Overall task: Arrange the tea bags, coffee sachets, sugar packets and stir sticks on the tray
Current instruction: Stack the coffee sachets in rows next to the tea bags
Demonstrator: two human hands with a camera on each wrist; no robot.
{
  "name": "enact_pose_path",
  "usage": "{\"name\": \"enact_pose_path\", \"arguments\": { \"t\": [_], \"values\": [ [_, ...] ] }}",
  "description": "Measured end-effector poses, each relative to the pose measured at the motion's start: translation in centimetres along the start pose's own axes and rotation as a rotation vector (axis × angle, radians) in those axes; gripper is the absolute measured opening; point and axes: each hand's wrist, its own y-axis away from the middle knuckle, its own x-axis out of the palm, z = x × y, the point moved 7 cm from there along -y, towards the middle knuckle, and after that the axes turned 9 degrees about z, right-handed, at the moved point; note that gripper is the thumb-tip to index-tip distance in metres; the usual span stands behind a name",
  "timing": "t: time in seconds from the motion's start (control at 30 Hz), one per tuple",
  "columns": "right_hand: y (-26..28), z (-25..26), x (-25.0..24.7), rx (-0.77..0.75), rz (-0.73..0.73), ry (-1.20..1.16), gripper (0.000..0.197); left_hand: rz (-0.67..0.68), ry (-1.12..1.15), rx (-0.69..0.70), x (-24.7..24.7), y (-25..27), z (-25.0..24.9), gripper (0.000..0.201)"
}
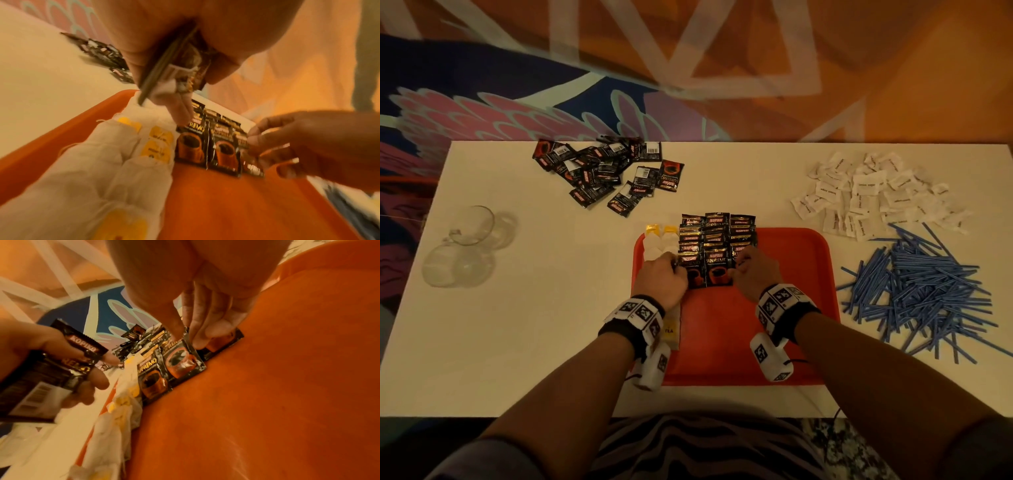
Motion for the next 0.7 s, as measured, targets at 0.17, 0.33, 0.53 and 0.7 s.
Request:
{"name": "enact_pose_path", "arguments": {
  "t": [0.17, 0.33, 0.53, 0.7],
  "values": [
    [2.0, 4.1, 0.2, -0.171, 0.107, -0.050, 0.018, 0.023, 0.361, -0.018, -0.8, -0.6, 0.4, 0.019],
    [3.7, 7.2, 1.4, -0.259, 0.252, -0.188, 0.016, -0.031, 0.784, 0.002, -1.5, 0.0, 0.4, 0.003],
    [4.7, 7.8, -0.3, -0.245, 0.061, -0.172, 0.013, -0.203, 0.788, -0.017, -2.8, 1.1, -0.1, 0.032],
    [6.8, 9.3, -0.3, -0.420, -0.080, -0.055, 0.013, -0.201, 0.766, 0.056, -2.7, 2.8, -1.9, 0.040]
  ]
}}
